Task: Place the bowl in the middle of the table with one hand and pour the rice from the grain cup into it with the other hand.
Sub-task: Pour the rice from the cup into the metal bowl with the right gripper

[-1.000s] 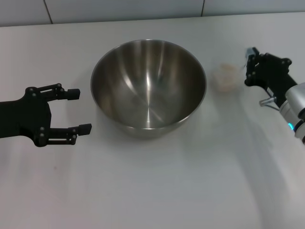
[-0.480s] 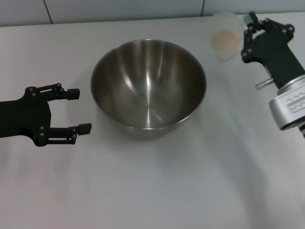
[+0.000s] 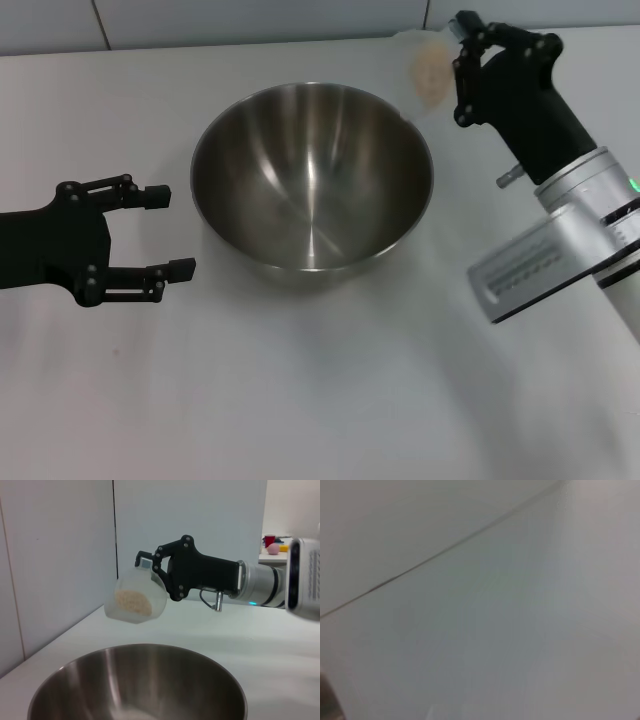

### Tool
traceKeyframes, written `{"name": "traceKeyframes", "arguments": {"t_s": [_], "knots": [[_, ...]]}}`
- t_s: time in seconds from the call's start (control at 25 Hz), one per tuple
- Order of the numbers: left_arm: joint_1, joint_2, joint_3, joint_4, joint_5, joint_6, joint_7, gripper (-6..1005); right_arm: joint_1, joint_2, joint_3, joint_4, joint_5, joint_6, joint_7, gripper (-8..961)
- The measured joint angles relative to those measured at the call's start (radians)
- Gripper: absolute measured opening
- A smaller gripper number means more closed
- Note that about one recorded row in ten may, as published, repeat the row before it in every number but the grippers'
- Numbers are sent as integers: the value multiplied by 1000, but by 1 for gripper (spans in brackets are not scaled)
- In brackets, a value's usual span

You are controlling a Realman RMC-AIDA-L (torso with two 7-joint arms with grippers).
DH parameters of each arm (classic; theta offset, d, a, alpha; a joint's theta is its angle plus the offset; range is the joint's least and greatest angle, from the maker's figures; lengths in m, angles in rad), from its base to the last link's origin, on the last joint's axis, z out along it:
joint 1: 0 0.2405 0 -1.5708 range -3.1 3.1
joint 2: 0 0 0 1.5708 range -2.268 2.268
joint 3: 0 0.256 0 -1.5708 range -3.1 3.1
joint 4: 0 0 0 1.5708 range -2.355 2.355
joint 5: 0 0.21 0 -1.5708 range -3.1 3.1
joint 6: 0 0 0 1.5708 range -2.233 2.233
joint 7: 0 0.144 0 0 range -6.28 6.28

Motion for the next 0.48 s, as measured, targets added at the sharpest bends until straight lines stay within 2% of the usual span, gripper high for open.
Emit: {"name": "traceKeyframes", "arguments": {"t_s": [0.04, 0.08, 0.24, 0.48], "knots": [[0, -1, 0, 1, 0, 0, 0, 859, -1, 0, 0, 12, -19, -5, -117, 27], [0, -1, 0, 1, 0, 0, 0, 859, -1, 0, 0, 12, -19, -5, -117, 28], [0, -2, 0, 1, 0, 0, 0, 859, 0, 0, 0, 20, -89, -18, -325, 29], [-2, -2, 0, 2, 0, 0, 0, 860, 7, -2, 7, 13, -147, -18, -432, 30]]}}
